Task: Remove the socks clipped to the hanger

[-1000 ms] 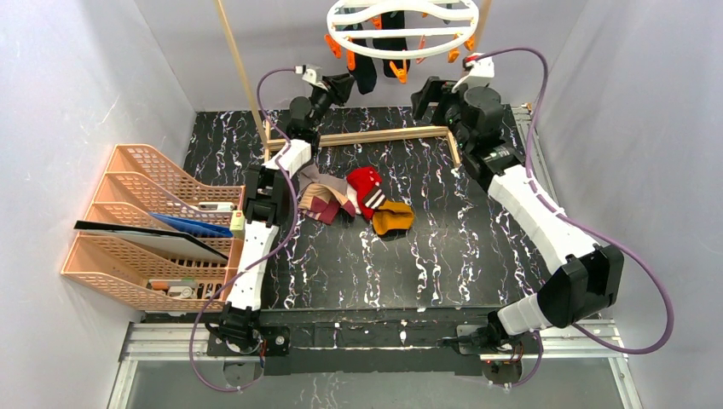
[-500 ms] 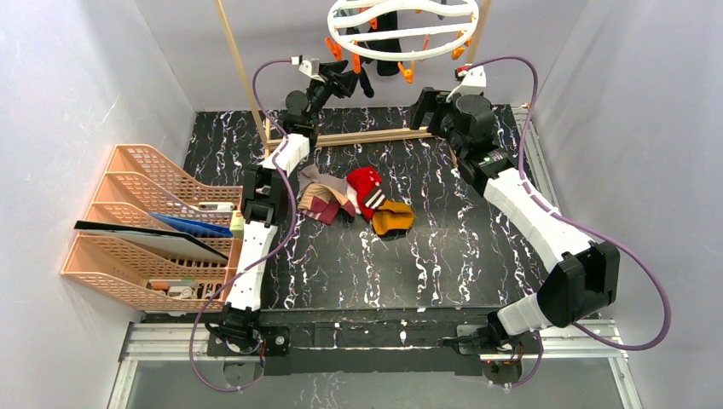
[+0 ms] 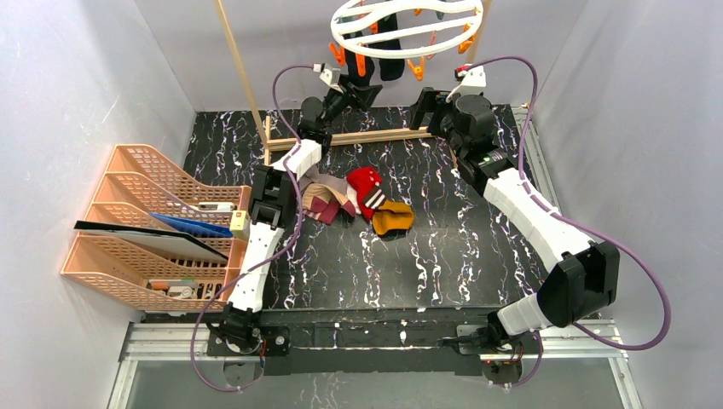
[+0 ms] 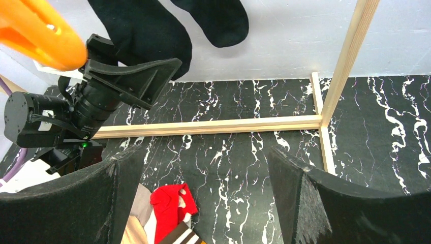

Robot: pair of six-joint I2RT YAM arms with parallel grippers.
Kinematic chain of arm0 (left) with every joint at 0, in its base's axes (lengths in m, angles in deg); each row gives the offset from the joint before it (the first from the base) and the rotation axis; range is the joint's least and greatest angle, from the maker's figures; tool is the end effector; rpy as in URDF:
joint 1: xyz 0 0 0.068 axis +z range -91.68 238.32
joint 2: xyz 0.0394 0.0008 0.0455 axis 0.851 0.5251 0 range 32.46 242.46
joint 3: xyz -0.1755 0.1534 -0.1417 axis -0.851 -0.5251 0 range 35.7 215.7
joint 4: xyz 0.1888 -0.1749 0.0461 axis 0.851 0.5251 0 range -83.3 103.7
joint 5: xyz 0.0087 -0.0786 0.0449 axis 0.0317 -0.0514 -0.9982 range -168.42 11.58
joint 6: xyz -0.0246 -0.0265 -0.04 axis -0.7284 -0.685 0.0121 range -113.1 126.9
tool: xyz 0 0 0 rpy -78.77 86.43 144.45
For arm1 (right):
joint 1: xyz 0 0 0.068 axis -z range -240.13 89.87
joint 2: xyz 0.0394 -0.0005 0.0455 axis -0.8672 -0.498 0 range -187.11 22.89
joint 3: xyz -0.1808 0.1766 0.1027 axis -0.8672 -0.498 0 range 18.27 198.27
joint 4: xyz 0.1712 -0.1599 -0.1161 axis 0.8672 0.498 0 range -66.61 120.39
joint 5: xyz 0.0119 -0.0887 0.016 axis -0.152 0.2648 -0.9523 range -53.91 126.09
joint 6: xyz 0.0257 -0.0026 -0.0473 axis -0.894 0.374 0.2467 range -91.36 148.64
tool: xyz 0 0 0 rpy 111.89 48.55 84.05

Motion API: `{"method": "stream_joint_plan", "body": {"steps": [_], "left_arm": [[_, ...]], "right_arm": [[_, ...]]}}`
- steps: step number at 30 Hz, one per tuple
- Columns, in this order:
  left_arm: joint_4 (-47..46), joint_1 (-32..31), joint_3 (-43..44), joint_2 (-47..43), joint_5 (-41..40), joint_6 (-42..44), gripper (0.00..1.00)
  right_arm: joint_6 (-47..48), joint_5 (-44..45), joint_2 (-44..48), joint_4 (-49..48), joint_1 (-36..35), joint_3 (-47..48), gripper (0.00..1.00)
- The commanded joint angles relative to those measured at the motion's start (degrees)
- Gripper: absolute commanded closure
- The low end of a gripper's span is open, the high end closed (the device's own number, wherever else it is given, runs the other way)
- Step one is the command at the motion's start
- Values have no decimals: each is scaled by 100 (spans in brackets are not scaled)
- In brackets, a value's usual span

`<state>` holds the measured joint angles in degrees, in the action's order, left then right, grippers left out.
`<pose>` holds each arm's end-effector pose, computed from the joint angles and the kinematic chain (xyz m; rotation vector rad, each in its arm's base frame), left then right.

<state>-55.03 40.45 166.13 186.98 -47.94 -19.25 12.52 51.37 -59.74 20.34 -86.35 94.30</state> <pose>0.5554 -0.1979 0.2459 0.4454 0.9616 -0.9407 0.3133 0.1439 0.4001 0.0614 1.6410 0.3489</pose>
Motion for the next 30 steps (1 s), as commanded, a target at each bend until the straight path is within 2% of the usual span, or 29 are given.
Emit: {"method": "stream_joint_plan", "body": {"steps": [1, 6, 11, 12, 13, 18, 21, 24, 30], "left_arm": [[-195, -103, 298, -118, -51, 80, 38], [-79, -222, 290, -85, -404, 424, 38], [106, -252, 169, -131, -1209, 944, 38], [171, -252, 196, -111, -1447, 1012, 41], [231, -260, 213, -107, -1651, 1106, 48], [513, -259, 218, -139, -2444, 1543, 98], [535, -252, -42, -335, -2585, 1709, 100], [451, -253, -810, -770, -2519, 1919, 100], [-126, -250, -3400, -2364, -2650, 2383, 100]], "right_arm": [[71, 97, 36, -197, 18, 17, 1], [84, 103, 43, -172, 21, 35, 1], [108, 123, 88, -168, 19, 17, 1], [114, 122, 86, -169, 20, 17, 1], [112, 109, 78, -170, 26, 22, 1], [129, 74, 93, -144, 28, 37, 1], [135, 74, 98, -145, 19, 18, 1], [123, 55, 103, -151, 23, -6, 1], [36, -30, 152, -226, -7, -97, 1]]}}
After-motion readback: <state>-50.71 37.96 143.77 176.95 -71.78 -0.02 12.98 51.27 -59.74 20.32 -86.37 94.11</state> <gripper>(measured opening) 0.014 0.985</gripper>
